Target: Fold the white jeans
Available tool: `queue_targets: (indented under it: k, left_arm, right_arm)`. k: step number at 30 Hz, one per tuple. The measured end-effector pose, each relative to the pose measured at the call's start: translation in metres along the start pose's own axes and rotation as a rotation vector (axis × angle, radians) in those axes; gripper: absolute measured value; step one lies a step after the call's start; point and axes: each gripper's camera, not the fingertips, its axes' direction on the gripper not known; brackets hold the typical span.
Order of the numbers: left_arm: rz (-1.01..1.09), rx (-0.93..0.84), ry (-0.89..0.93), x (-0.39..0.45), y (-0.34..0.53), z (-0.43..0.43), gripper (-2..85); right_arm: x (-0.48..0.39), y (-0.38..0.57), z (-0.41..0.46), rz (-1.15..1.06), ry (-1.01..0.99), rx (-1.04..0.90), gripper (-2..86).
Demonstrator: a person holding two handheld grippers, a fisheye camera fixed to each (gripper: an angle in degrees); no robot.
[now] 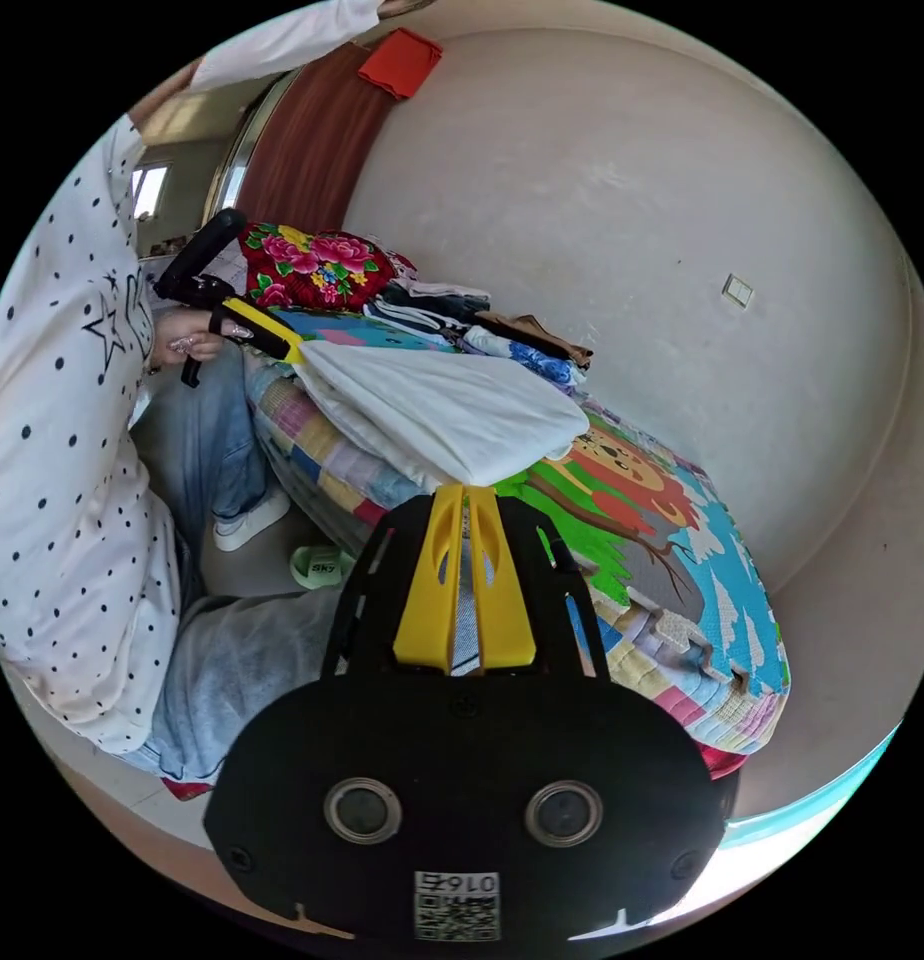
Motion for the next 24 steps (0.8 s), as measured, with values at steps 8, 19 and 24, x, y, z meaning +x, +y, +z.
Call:
queue_targets:
  k: [8,19,24]
  left_arm:
    - [0.07,-0.174,0.071,-0.046,-0.003,-0.001,-0.8]
    - [-0.04,-0.003,0.209,-0.143,-0.161,0.093,-1.0]
    - [-0.016,-0.098,0.165,-0.104,-0.172,0.152,-1.0]
  right_arm:
    - [0.023,-0.005,0.024,-0.071,-0.261,-0.057,0.5]
    - [0.181,-0.126,0.168,0.218,-0.078,0.166,-0.4]
    - [0.19,-0.176,0.334,0.098,0.105,-0.24,-0.5]
